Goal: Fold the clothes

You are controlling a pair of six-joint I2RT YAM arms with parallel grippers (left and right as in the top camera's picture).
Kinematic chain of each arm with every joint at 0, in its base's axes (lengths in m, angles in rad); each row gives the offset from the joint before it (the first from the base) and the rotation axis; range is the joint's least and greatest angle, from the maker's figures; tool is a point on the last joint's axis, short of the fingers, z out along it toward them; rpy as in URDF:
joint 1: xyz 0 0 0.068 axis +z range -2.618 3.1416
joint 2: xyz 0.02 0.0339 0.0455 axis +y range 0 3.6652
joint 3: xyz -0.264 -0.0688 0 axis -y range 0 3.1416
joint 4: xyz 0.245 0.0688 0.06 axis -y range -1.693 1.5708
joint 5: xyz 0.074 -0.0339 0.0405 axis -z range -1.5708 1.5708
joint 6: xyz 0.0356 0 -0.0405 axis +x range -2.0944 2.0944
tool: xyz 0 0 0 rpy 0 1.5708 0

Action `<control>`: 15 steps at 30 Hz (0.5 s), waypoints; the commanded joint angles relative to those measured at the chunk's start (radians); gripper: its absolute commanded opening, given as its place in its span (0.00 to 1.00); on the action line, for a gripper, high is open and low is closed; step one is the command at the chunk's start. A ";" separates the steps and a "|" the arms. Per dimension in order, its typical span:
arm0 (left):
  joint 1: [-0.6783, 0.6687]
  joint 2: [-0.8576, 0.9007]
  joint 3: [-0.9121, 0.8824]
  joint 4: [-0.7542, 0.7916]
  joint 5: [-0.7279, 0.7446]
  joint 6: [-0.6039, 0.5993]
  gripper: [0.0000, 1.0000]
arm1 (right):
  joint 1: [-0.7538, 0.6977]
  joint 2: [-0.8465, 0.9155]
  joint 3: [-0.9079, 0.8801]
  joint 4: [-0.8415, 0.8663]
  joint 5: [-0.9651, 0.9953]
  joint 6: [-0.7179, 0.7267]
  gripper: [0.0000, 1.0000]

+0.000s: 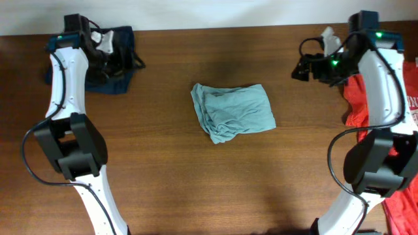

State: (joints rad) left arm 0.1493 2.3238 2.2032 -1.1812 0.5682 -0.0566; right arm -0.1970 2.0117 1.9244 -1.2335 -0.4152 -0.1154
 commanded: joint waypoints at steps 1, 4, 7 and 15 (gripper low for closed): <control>-0.089 0.005 0.011 -0.087 0.127 0.097 0.89 | -0.023 -0.008 0.007 -0.004 0.013 -0.008 0.99; -0.192 0.009 0.003 -0.119 0.063 0.103 0.81 | -0.029 -0.008 0.007 -0.004 0.013 -0.008 0.99; -0.275 0.025 0.003 -0.116 0.008 0.103 0.68 | -0.028 -0.008 0.007 -0.004 0.013 -0.008 0.99; -0.433 0.076 0.003 -0.077 -0.083 0.040 0.93 | -0.028 -0.008 0.007 -0.004 0.013 -0.008 0.99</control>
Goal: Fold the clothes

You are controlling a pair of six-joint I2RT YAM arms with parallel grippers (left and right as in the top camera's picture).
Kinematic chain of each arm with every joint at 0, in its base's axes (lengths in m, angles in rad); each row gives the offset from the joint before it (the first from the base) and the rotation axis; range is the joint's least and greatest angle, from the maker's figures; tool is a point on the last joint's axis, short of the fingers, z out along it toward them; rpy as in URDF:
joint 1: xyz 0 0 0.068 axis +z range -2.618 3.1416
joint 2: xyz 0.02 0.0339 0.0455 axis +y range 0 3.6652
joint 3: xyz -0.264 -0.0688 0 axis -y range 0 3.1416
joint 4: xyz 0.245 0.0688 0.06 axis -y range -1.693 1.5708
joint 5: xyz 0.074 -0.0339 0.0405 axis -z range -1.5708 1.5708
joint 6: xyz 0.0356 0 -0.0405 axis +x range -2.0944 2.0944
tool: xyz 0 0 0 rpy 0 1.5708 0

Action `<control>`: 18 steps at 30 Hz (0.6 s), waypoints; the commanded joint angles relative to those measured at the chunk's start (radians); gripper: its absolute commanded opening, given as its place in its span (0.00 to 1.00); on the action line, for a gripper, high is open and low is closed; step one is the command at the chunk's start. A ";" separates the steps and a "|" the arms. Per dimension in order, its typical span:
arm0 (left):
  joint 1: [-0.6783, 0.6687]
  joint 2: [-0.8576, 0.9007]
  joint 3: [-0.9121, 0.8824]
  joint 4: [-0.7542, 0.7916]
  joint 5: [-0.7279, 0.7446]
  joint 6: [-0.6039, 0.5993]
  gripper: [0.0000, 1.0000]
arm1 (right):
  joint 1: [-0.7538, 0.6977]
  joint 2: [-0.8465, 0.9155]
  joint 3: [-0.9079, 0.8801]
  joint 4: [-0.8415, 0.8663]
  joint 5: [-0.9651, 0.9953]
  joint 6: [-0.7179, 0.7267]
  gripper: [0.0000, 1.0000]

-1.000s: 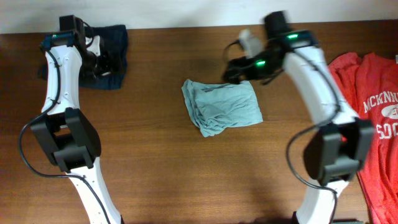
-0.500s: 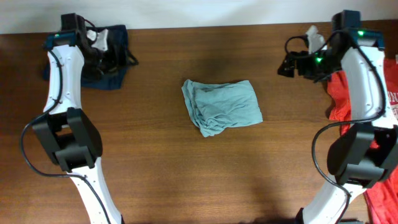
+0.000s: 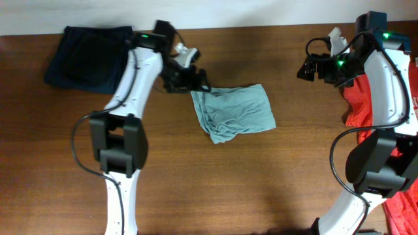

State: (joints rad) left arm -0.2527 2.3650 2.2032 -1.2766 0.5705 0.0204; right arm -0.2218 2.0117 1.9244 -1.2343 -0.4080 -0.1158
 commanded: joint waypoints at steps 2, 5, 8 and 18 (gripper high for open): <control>-0.050 0.045 0.003 0.027 -0.095 -0.040 0.93 | -0.003 -0.008 0.007 -0.003 0.005 -0.008 0.99; -0.081 0.074 0.003 0.035 -0.097 -0.048 0.93 | -0.003 -0.008 0.007 -0.003 0.005 -0.008 0.99; -0.098 0.091 0.002 0.034 -0.097 -0.051 0.92 | -0.003 -0.008 0.007 -0.003 0.005 -0.008 0.99; -0.143 0.128 0.002 0.059 -0.098 -0.051 0.78 | -0.003 -0.008 0.007 -0.003 0.005 -0.008 0.99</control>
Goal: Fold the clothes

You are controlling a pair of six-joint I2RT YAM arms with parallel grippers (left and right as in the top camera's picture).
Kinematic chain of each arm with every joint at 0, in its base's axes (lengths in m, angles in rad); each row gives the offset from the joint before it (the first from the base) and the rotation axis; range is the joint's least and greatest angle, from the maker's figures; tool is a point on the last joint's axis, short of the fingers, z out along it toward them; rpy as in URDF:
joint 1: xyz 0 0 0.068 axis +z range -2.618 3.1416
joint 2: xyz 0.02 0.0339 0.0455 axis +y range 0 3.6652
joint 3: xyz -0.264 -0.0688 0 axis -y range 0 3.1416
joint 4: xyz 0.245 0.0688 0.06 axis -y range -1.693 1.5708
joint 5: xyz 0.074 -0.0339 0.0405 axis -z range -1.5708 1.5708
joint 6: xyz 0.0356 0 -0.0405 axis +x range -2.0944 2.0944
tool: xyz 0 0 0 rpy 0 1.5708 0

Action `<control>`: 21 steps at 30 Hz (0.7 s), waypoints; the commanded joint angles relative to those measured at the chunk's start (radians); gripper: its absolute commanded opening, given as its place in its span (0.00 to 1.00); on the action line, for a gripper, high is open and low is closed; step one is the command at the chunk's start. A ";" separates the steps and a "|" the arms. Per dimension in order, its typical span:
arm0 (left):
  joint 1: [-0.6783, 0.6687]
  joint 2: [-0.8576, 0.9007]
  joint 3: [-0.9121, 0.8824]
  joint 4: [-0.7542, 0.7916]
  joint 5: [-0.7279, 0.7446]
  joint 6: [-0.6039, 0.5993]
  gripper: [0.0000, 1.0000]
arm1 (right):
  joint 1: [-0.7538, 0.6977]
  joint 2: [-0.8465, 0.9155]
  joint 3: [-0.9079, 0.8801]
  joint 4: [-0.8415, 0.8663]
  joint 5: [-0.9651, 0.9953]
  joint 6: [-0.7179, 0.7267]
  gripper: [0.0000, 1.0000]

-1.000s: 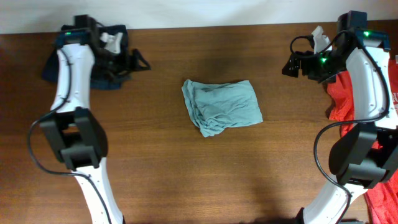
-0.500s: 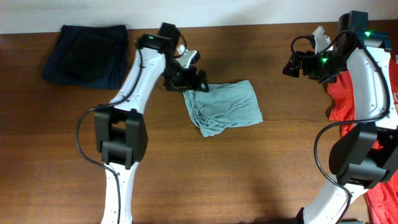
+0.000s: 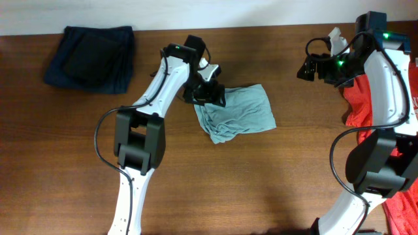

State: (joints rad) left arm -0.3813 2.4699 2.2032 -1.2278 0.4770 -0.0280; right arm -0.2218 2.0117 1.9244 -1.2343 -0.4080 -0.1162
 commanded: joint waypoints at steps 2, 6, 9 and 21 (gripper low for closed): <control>-0.016 0.023 0.002 0.019 -0.017 -0.004 0.74 | -0.003 -0.008 0.007 -0.003 0.005 -0.007 0.99; -0.013 0.023 0.003 0.036 -0.052 -0.032 0.67 | -0.003 -0.008 0.007 -0.003 0.005 -0.007 0.99; -0.012 0.023 0.010 0.039 -0.052 -0.032 0.32 | -0.003 -0.008 0.007 -0.003 0.005 -0.007 0.99; -0.010 0.015 0.234 -0.060 -0.292 -0.092 0.02 | -0.003 -0.008 0.007 -0.003 0.005 -0.007 0.99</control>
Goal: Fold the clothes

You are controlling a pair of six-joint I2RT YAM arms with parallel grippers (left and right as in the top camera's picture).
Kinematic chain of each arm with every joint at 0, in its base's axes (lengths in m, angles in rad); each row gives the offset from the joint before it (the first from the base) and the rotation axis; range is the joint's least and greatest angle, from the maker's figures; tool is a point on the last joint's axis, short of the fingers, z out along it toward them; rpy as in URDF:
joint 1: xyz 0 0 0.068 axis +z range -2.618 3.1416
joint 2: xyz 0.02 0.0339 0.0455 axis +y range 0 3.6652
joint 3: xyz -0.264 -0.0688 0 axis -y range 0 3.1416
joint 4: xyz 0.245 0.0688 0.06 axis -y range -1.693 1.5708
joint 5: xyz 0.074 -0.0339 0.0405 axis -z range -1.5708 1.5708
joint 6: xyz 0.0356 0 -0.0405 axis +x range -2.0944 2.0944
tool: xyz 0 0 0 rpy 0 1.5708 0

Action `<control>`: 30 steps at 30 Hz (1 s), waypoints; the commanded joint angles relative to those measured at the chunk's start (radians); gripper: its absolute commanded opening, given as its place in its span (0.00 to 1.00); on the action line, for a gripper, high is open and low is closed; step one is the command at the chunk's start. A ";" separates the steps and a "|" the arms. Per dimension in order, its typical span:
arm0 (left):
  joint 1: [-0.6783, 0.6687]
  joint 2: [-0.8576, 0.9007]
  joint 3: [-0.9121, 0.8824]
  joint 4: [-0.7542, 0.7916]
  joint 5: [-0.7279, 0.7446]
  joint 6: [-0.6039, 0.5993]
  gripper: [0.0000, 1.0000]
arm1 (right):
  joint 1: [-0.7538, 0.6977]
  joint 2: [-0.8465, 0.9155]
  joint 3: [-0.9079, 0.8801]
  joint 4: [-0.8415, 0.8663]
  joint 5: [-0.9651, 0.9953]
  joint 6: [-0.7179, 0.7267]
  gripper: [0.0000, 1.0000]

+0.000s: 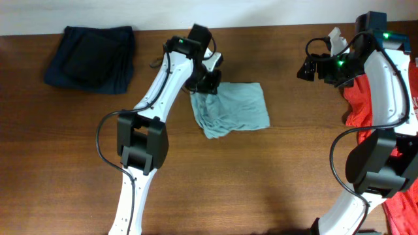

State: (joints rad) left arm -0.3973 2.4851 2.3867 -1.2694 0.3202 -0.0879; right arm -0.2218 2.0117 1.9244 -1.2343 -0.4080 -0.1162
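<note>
A crumpled teal cloth [234, 109] lies in the middle of the table in the overhead view. My left gripper [208, 82] is down on the cloth's far left corner and looks shut on it, with the fingers partly hidden by the wrist. At the far right my right gripper [307, 68] hangs over bare table and holds nothing. Its fingers are too dark to read. A red garment [363, 98] lies under the right arm at the table's right edge.
A folded dark blue garment [91, 55] rests at the far left corner. The red garment continues down the right edge [405, 202]. Brown table [215, 183] stretches in front of the teal cloth.
My left gripper has shifted a little toward the far edge at the cloth's far left corner. The teal cloth has shifted slightly up and left with it and changed outline. The right arm is unchanged.
At first my left gripper was over the dark blue garment at the far left. It then stood at the teal cloth's far left corner, leaving the blue garment folded. After that it was pressed on that corner, and now the cloth has shifted with it.
</note>
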 commanded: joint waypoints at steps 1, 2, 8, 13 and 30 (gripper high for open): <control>0.007 0.000 0.050 -0.028 -0.151 -0.032 0.02 | -0.003 -0.008 0.007 -0.003 0.005 -0.007 0.99; 0.007 0.002 0.049 -0.038 -0.157 -0.032 0.02 | -0.003 -0.008 0.007 -0.003 0.005 -0.007 0.99; 0.007 0.030 0.034 -0.045 -0.270 -0.046 0.09 | -0.003 -0.008 0.007 -0.003 0.005 -0.007 0.99; 0.022 0.067 0.033 -0.031 -0.371 -0.084 0.38 | -0.003 -0.008 0.007 -0.003 0.005 -0.007 0.99; 0.093 0.059 0.344 -0.288 -0.151 0.010 0.89 | -0.003 -0.008 0.007 -0.003 0.005 -0.007 0.99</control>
State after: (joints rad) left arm -0.2989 2.5610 2.6804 -1.5127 0.0093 -0.1509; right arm -0.2218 2.0117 1.9244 -1.2346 -0.4080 -0.1158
